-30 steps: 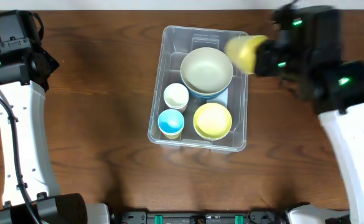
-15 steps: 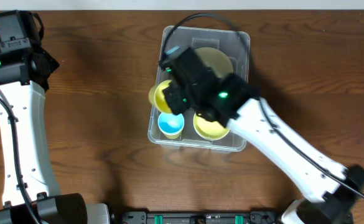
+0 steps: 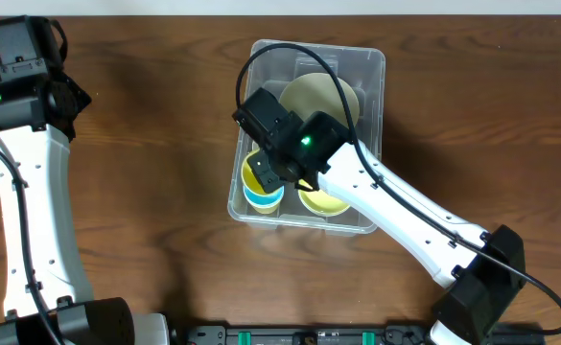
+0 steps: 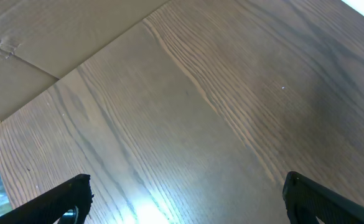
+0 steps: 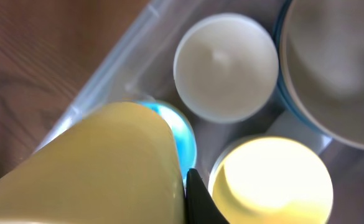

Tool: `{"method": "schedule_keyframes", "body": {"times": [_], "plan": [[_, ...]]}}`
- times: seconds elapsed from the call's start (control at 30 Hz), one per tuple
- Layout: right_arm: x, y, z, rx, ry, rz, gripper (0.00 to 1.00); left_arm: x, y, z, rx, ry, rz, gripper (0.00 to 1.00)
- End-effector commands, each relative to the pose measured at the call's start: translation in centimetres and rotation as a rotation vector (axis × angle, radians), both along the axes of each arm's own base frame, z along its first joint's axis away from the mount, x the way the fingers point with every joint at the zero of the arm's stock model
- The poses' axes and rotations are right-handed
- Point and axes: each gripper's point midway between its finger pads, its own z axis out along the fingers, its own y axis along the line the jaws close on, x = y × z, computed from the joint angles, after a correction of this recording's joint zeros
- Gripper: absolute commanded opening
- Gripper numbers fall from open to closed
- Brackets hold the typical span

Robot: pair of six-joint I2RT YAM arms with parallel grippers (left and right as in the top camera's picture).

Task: Pack container
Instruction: 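Carry the yellow cup over the blue cup and lower it in, then open the right gripper and lift it away from the container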

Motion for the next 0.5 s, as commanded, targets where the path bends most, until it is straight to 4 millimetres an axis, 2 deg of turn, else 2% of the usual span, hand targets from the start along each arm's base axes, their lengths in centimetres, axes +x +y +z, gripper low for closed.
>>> {"method": "schedule_keyframes", "body": {"times": [0.0,0.1,0.13,0.2,0.27,0.33,0.47], "plan": [[-0.2,-0.1,0.3,-0.002,-0.003,-0.017,0.04,-0.1,0.3,0.1,0.009,-0.003,0.017,0.98],[-0.2,-0.2,0.3,-0.004,-0.001,-0.017,0.07,-0.1,0.3,0.1,0.009,-0.003,0.017,0.98],[-0.2,-0.2,0.3,-0.004,-0.002,-0.017,0.13,-0.1,0.3,0.1,0.009,-0.003,0.017,0.98],[-0.1,-0.1,0.3,-0.001,-0.004,-0.017,0.44,-0.1,0.3,0.1,0.009,-0.003,0.017,0.98],[0.0,0.0,0.4,0.005,-0.011,-0.017,0.59,-0.1,0.3,0.1,0.009,-0.003,0.017,0.98],[0.3,-0.1,0.5,0.004,-0.020,-0.021,0.65,-0.1,0.3,0.1,0.009,-0.003,0.017,0.98],[1.4,-1.4,1.3,-0.008,-0.061,-0.066,0.66,-0.1,0.3,0.1,0.009,-0.003,0.017,0.98]]}}
